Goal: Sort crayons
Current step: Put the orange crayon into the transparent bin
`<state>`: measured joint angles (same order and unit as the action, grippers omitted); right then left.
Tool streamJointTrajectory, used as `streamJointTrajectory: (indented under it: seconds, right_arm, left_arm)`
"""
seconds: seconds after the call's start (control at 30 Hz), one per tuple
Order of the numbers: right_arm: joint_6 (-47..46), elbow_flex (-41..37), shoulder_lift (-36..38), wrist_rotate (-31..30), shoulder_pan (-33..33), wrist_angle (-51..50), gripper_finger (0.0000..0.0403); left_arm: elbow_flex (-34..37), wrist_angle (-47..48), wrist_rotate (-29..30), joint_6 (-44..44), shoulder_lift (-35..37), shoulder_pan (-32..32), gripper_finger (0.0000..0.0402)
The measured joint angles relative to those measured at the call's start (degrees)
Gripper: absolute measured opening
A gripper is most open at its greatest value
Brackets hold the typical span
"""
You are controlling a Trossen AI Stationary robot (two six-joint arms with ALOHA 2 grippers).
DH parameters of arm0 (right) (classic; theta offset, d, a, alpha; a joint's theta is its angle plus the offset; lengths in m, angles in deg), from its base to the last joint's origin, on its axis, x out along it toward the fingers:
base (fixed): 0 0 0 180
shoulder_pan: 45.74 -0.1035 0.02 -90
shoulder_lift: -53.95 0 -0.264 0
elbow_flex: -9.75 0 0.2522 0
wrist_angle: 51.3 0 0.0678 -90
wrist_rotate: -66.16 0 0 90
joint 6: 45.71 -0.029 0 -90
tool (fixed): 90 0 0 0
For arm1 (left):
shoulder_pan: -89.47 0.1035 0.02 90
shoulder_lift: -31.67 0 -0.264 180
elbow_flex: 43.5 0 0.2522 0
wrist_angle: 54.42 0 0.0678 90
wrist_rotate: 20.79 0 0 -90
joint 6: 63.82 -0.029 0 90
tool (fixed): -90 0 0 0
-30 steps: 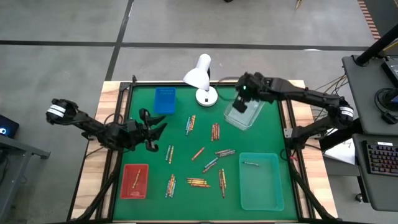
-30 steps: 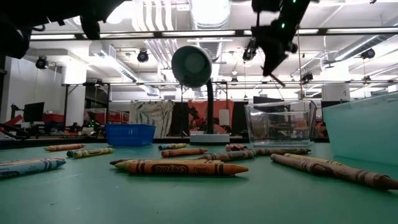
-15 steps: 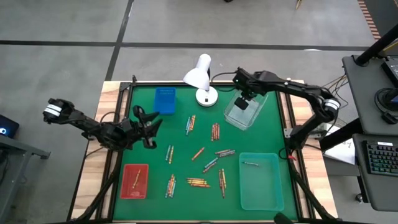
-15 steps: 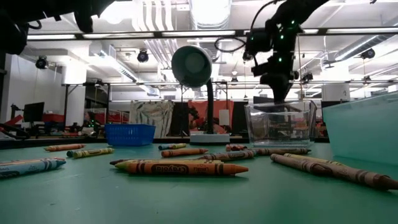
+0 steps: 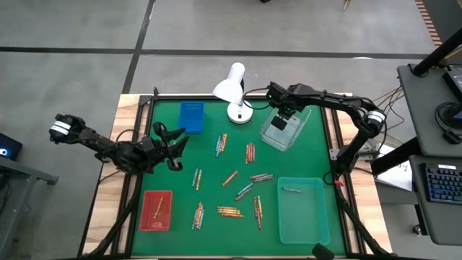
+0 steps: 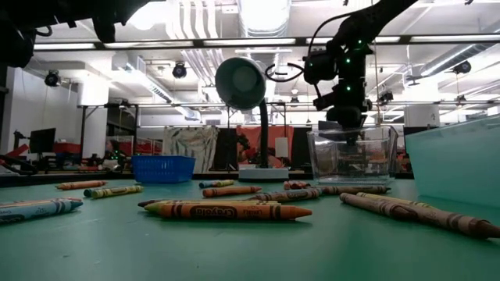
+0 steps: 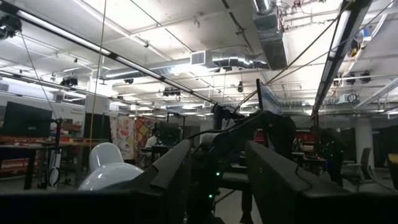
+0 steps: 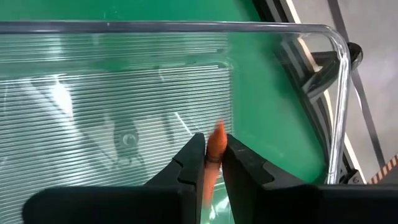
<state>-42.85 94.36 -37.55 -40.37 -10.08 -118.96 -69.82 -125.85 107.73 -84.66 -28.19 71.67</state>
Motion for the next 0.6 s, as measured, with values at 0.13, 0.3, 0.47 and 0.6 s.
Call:
streamJointTrajectory:
  seconds: [0.13,0.3,0.47,0.6]
  right_arm:
    - [-0.2,0.0,-0.2,0.0,0.1,0.2,0.0046]
    - [-0.2,0.0,0.0,0.0,0.1,0.3,0.0047]
    - [-0.3,0.0,0.2,0.0,0.1,0.3,0.0047]
    - [-0.6,0.0,1.2,0.0,-0.1,0.3,0.0047]
  left_arm:
    - [0.0,0.4,0.0,0.0,0.0,0.0,0.0135]
    - [0.0,0.7,0.0,0.1,0.0,0.0,0.0135]
    - [0.0,1.9,0.0,0.1,0.0,0.0,0.0135]
    - [0.0,5.2,0.0,0.4,0.0,0.0,0.0135]
